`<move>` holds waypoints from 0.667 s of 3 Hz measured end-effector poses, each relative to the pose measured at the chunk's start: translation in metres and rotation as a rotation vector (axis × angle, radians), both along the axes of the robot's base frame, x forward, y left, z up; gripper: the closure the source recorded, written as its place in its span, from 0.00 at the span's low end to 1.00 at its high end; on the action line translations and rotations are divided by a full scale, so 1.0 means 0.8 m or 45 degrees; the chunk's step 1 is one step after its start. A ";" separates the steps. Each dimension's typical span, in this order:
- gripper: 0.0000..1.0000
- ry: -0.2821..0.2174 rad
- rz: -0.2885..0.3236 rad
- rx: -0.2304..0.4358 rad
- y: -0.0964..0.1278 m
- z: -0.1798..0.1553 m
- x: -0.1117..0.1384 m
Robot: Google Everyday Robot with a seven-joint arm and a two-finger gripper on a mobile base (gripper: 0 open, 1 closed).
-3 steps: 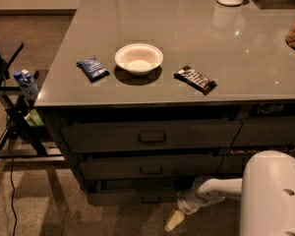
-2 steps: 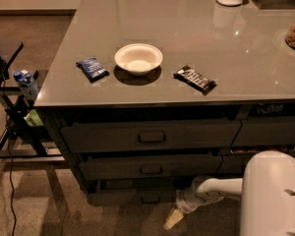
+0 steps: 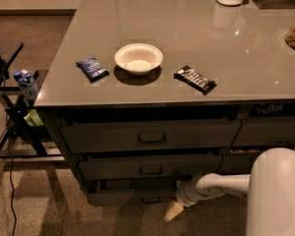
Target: Open bottom drawer
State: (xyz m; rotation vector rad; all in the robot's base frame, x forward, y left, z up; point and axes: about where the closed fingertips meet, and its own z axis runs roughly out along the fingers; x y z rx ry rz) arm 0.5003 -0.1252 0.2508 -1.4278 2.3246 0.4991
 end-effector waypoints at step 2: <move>0.00 0.012 -0.005 -0.006 -0.001 -0.036 0.018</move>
Offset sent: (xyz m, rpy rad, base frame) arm 0.0294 -0.0048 -0.0544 -0.0007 0.0209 -0.0144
